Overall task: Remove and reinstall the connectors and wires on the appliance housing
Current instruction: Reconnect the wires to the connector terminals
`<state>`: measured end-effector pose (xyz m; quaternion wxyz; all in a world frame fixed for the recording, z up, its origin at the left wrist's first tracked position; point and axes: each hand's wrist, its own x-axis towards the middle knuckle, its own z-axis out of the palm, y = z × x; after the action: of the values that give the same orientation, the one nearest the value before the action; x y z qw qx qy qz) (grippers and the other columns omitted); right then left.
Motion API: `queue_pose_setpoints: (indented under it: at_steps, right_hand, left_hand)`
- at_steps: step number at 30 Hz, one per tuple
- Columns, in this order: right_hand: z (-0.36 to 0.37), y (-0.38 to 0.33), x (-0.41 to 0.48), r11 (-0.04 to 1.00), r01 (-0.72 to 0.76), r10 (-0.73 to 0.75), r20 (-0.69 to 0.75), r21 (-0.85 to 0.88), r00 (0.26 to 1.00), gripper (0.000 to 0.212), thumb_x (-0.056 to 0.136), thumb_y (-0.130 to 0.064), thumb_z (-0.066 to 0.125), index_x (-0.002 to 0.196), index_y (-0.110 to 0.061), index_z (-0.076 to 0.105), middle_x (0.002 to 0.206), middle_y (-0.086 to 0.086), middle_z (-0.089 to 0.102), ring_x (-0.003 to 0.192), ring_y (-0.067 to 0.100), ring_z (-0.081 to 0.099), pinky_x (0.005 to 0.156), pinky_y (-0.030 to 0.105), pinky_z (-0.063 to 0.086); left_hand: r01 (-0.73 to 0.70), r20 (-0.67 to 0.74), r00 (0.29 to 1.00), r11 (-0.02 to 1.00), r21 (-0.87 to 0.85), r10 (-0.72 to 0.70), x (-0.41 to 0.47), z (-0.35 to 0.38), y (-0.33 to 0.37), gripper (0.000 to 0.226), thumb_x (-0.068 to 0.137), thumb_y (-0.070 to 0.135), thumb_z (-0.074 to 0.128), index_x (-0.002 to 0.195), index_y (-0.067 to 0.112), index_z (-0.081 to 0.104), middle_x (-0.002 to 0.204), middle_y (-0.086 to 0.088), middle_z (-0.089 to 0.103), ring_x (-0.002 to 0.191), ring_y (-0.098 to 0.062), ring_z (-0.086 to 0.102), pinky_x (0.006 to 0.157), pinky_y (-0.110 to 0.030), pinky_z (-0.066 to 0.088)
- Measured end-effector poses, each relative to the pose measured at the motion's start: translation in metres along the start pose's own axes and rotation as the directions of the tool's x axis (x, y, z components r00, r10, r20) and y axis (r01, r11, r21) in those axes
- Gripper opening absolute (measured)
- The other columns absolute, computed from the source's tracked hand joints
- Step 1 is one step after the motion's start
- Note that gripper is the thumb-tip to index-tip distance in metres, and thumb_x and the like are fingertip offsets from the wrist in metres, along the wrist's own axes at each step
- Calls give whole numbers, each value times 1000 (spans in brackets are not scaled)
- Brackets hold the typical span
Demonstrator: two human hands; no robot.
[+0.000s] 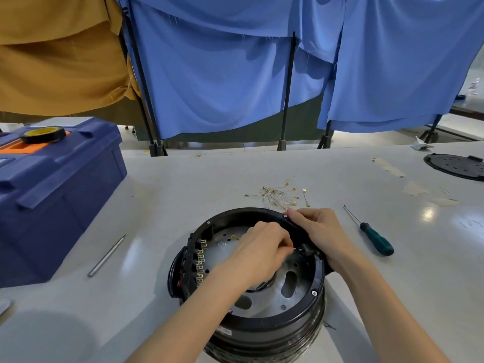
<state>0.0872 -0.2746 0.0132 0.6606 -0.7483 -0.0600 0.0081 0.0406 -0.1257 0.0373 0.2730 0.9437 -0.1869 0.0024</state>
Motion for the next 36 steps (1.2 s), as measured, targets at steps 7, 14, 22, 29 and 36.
queue_pose_setpoints:
  at_steps: [7,14,22,29,36]
  right_hand:
    - [0,0,1,999,-29,29,-16,42,999,27,93,-25,64,76,-10,78,73,16,72,62,17,64,54,21,50]
    - [0,1,1,999,-14,15,-23,31,1000,29,93,-25,64,75,-5,76,70,16,69,60,19,60,55,24,48]
    - [0,4,4,999,-12,13,-29,29,1000,29,92,-26,65,73,-6,75,64,10,65,56,16,57,50,21,46]
    - [0,6,5,999,-4,6,-28,46,1000,29,92,-24,66,71,-5,75,63,9,65,57,15,57,51,20,46]
    - [0,6,5,999,0,1,-20,53,1000,33,92,-24,65,75,4,70,69,16,59,65,22,52,62,33,41]
  left_hand:
    - [-33,-55,998,997,-71,29,0,8,-7,13,94,23,58,92,18,70,89,5,60,74,-14,60,81,-38,52]
    - [-70,-101,993,992,-103,59,0,9,-8,12,93,21,59,91,17,70,84,7,57,69,-9,55,81,-39,51]
    - [-83,-105,992,992,-94,73,-2,12,-7,11,94,22,59,90,18,69,88,4,58,73,-17,59,79,-42,50]
    - [-97,-127,988,991,-90,85,-2,12,-8,12,93,21,59,89,16,69,86,5,56,71,-15,55,79,-42,50]
    - [-95,-126,989,992,-86,83,-3,11,-7,12,94,20,58,91,16,69,87,3,56,74,-18,58,79,-42,49]
